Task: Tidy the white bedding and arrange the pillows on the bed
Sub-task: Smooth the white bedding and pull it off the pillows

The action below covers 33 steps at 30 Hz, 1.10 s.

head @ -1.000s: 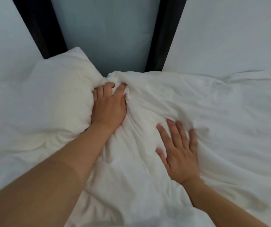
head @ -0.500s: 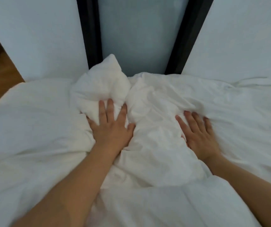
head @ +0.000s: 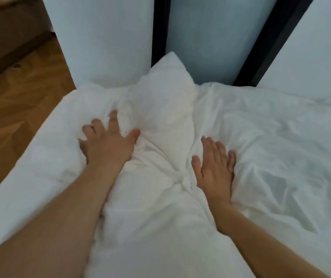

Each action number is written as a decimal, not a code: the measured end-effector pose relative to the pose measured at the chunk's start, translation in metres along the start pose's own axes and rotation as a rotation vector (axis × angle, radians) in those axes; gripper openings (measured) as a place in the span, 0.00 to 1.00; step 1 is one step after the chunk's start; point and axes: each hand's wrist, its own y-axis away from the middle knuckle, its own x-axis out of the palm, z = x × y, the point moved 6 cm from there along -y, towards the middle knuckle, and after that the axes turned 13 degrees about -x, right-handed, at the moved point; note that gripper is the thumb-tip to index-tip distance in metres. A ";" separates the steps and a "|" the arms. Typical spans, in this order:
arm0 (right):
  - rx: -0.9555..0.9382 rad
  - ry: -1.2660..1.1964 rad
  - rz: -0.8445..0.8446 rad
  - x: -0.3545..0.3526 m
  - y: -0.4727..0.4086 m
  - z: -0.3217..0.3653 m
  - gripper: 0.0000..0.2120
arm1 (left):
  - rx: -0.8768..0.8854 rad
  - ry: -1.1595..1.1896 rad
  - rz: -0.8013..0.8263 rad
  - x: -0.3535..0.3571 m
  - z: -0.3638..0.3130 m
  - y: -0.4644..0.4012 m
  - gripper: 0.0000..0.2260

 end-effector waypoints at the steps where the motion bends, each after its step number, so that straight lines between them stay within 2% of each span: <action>1: -0.028 0.021 -0.037 0.002 -0.005 -0.007 0.31 | 0.062 0.029 -0.068 0.007 0.001 0.001 0.31; 4: -0.061 0.039 -0.109 -0.002 -0.018 -0.023 0.30 | 0.247 0.321 -0.332 -0.036 -0.016 0.010 0.17; 6: -0.063 0.000 -0.069 0.003 -0.019 -0.022 0.30 | 0.211 0.459 -0.581 -0.074 -0.001 0.010 0.14; 7: -0.065 -0.004 -0.082 0.002 -0.018 -0.020 0.30 | 0.171 0.418 -0.658 -0.078 0.006 0.008 0.13; 8: -0.072 0.007 -0.109 0.001 -0.017 -0.021 0.30 | 0.103 0.300 -0.630 -0.065 0.012 0.006 0.13; 10: -0.091 0.023 -0.134 0.002 -0.018 -0.023 0.29 | -0.018 0.079 -0.422 -0.023 0.012 -0.008 0.16; 13: -0.099 0.010 -0.175 0.004 -0.019 -0.026 0.29 | -0.033 0.007 -0.263 -0.012 -0.015 -0.025 0.16; 16: -0.092 -0.023 -0.193 0.004 -0.019 -0.028 0.29 | 0.022 0.049 -0.324 -0.035 -0.010 0.012 0.22; 18: -0.097 -0.042 -0.205 0.004 -0.019 -0.027 0.29 | 0.201 0.084 -0.344 -0.033 0.006 0.085 0.23; 20: -0.102 -0.028 -0.209 0.004 -0.019 -0.026 0.29 | 0.382 0.057 -0.288 -0.007 0.017 0.146 0.25; 21: -0.106 -0.014 -0.207 0.003 -0.019 -0.026 0.28 | 0.407 0.029 -0.262 0.009 0.021 0.156 0.26; 24: -0.087 0.001 -0.182 0.000 -0.019 -0.026 0.27 | 0.327 0.013 -0.207 0.035 0.020 0.142 0.26; 27: -0.023 -0.009 -0.151 -0.011 -0.018 -0.020 0.28 | 0.341 0.026 -0.234 0.039 0.020 0.137 0.26; 29: 0.043 -0.055 -0.039 -0.021 -0.014 -0.008 0.31 | 0.349 0.027 -0.240 0.042 0.024 0.136 0.25; 33: -0.008 -0.263 0.413 -0.045 0.025 0.024 0.31 | 0.338 0.018 -0.229 0.037 0.021 0.133 0.25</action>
